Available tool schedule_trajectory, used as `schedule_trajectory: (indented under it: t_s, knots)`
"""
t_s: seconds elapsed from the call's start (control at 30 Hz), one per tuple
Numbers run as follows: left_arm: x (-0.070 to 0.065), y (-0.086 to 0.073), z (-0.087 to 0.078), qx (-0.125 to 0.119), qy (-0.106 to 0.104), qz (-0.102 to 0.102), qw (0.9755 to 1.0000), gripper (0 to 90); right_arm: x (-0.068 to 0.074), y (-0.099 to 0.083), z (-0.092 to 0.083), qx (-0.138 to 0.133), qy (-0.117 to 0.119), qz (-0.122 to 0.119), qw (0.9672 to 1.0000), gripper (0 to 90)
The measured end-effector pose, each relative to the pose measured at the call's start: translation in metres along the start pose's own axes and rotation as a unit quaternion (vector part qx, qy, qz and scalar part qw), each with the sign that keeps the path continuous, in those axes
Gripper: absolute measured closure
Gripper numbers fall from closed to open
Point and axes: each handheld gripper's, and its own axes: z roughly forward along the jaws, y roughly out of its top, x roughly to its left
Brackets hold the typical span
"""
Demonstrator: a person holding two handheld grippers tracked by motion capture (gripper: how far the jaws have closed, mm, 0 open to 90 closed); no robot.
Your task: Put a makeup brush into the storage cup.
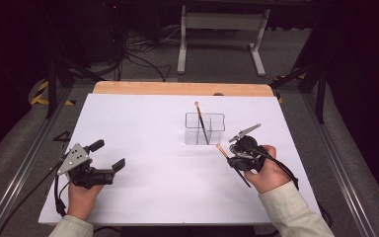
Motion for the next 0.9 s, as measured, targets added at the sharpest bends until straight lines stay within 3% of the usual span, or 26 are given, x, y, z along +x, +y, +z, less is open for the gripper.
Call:
schedule_trajectory:
  t_s: [0.07, 0.13, 0.27, 0.53, 0.8, 0.9]
  knots:
    - [0.000, 0.000, 0.000, 0.001, -0.001, 0.001, 1.0000, 0.4, 0.001, -0.001, -0.006, -0.033, -0.005, -0.001, 0.9994, 83.0]
    - [0.000, 0.000, 0.000, 0.001, -0.001, 0.001, 1.0000, 0.4, 0.000, -0.002, -0.007, -0.041, -0.006, -0.004, 0.9991, 83.0]
    - [0.000, 0.000, 0.000, 0.001, 0.000, -0.001, 1.0000, 0.4, 0.001, -0.004, -0.012, -0.086, -0.017, -0.009, 0.9961, 82.9]
    - [0.000, 0.000, -0.001, 0.002, -0.001, -0.001, 1.0000, 0.4, 0.002, -0.008, -0.020, -0.163, -0.022, -0.006, 0.9864, 82.9]
    - [0.000, 0.000, -0.001, 0.002, -0.002, 0.000, 1.0000, 0.4, -0.001, -0.012, -0.025, -0.247, -0.015, -0.023, 0.9686, 82.8]
    - [0.000, 0.000, -0.001, 0.002, -0.002, 0.000, 1.0000, 0.4, -0.004, -0.013, -0.026, -0.283, 0.001, -0.013, 0.9590, 82.8]
